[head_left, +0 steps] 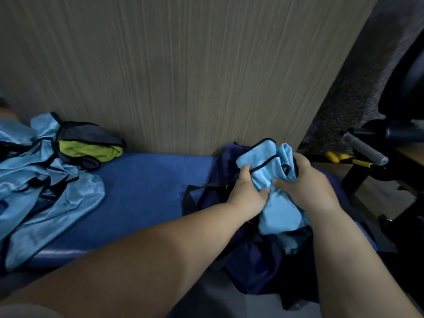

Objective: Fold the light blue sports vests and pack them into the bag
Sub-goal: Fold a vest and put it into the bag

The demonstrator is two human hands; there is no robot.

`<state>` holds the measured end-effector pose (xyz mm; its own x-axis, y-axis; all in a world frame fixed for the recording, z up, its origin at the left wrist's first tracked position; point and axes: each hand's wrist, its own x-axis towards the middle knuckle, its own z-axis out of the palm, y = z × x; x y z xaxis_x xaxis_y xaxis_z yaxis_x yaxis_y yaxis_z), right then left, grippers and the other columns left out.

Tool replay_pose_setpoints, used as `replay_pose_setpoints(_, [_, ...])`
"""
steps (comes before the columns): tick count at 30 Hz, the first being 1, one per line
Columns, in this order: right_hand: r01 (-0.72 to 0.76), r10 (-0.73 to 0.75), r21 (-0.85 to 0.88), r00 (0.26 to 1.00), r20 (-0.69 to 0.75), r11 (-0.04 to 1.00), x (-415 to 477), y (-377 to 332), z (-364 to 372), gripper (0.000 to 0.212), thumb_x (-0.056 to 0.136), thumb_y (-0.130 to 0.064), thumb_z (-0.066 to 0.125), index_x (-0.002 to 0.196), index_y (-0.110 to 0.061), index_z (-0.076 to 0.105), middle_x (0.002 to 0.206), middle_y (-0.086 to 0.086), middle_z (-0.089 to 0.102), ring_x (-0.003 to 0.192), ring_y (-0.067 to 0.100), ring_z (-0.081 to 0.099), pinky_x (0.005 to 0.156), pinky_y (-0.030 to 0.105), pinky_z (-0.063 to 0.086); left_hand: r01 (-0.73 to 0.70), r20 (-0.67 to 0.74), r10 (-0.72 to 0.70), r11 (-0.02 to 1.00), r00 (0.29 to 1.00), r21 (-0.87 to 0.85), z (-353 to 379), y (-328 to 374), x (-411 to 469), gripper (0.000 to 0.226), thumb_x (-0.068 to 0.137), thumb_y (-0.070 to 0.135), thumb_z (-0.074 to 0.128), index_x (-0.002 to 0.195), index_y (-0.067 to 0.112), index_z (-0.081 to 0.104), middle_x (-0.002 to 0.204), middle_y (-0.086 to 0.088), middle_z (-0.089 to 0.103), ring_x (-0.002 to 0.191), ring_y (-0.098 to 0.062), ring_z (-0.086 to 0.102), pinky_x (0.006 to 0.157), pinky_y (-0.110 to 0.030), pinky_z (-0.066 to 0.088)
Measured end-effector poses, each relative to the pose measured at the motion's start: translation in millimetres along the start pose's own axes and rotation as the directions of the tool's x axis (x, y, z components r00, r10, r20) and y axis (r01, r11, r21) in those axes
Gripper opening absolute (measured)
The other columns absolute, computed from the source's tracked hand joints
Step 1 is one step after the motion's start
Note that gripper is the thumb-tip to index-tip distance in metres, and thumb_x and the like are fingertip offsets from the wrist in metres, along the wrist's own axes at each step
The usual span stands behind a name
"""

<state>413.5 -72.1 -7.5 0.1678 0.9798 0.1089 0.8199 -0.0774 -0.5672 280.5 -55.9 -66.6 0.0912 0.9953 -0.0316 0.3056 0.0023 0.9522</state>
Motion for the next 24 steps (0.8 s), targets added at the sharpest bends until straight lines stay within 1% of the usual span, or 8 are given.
replay_pose_setpoints(5, [-0.044, 0.049, -0.097, 0.997, 0.053, 0.994, 2, 13, 3, 0.086, 0.081, -0.038, 0.077, 0.151, -0.025, 0.028, 0.133, 0.009, 0.059, 0.121, 0.032, 0.053, 0.087, 0.039, 0.044, -0.034, 0.120, 0.001, 0.961, 0.993, 0.273, -10, -11, -9, 0.075, 0.092, 0.042, 0.059, 0.149, 0.029, 0.014, 0.139, 0.002, 0.047, 0.119, -0.021, 0.053, 0.097, -0.033, 0.045])
replay_pose_setpoints(8, [-0.070, 0.094, -0.171, 0.986, 0.134, 0.983, 1, 13, 3, 0.089, 0.082, -0.037, 0.076, 0.152, -0.024, 0.023, 0.130, 0.011, 0.060, 0.117, 0.032, 0.055, 0.085, 0.038, 0.043, -0.057, 0.167, -0.004, 0.933, 0.986, 0.356, -11, -14, -13, 0.071, 0.092, 0.044, 0.058, 0.147, 0.029, 0.016, 0.141, -0.001, 0.045, 0.119, -0.023, 0.053, 0.099, -0.036, 0.045])
replay_pose_setpoints(11, [-0.089, 0.151, -0.269, 0.965, 0.216, 0.959, -1, 9, 6, 0.100, 0.084, -0.038, 0.073, 0.156, -0.022, 0.005, 0.136, 0.014, 0.056, 0.120, 0.032, 0.055, 0.095, 0.039, 0.045, -0.101, 0.155, 0.032, 0.881, 0.987, 0.462, -8, -17, -16, 0.072, 0.094, 0.044, 0.055, 0.151, 0.027, 0.014, 0.154, -0.002, 0.025, 0.138, -0.025, 0.032, 0.110, -0.037, 0.033])
replay_pose_setpoints(13, [-0.089, 0.154, -0.289, 0.965, 0.211, 0.953, -4, 5, 7, 0.102, 0.085, -0.038, 0.072, 0.156, -0.021, 0.001, 0.140, 0.014, 0.052, 0.123, 0.033, 0.054, 0.096, 0.040, 0.045, -0.133, 0.120, 0.079, 0.819, 0.990, 0.558, -6, -19, -18, 0.071, 0.095, 0.045, 0.051, 0.152, 0.026, 0.014, 0.154, 0.000, 0.016, 0.140, -0.026, 0.020, 0.114, -0.036, 0.026])
replay_pose_setpoints(16, [-0.018, 0.035, -0.355, 0.998, 0.043, 0.935, -16, -4, 2, 0.096, 0.082, -0.035, 0.076, 0.153, -0.024, 0.012, 0.144, 0.016, 0.039, 0.130, 0.035, 0.041, 0.100, 0.044, 0.040, -0.196, 0.096, 0.178, 0.716, 0.979, 0.670, -8, -18, -17, 0.070, 0.093, 0.046, 0.050, 0.152, 0.025, 0.017, 0.147, 0.002, 0.018, 0.134, -0.025, 0.020, 0.113, -0.035, 0.022])
replay_pose_setpoints(19, [0.222, -0.289, -0.403, 0.951, -0.112, 0.888, -25, -13, -2, 0.062, 0.087, -0.019, 0.065, 0.143, -0.024, 0.040, 0.136, 0.010, 0.045, 0.127, 0.031, 0.038, 0.099, 0.042, 0.037, -0.257, 0.147, 0.218, 0.657, 0.965, 0.709, -12, -17, -14, 0.073, 0.091, 0.046, 0.050, 0.152, 0.026, 0.014, 0.154, 0.002, 0.010, 0.141, -0.025, 0.005, 0.116, -0.038, 0.012])
replay_pose_setpoints(21, [0.402, -0.438, -0.348, 0.899, -0.028, 0.847, -25, -18, 2, 0.049, 0.087, -0.011, 0.062, 0.135, -0.021, 0.055, 0.133, 0.006, 0.053, 0.127, 0.028, 0.043, 0.103, 0.038, 0.034, -0.257, 0.199, 0.163, 0.654, 0.966, 0.711, -12, -19, -10, 0.074, 0.093, 0.050, 0.044, 0.154, 0.029, 0.008, 0.161, 0.005, 0.000, 0.147, -0.022, -0.011, 0.118, -0.040, 0.002])
replay_pose_setpoints(24, [0.489, -0.439, -0.291, 0.870, 0.224, 0.822, -24, -24, 14, 0.046, 0.093, -0.010, 0.055, 0.136, -0.024, 0.056, 0.142, -0.001, 0.048, 0.135, 0.018, 0.038, 0.108, 0.026, 0.029, -0.236, 0.242, 0.082, 0.650, 0.967, 0.722, -9, -25, -5, 0.071, 0.095, 0.054, 0.034, 0.154, 0.033, 0.002, 0.162, 0.013, -0.008, 0.145, -0.022, -0.026, 0.118, -0.042, -0.005])
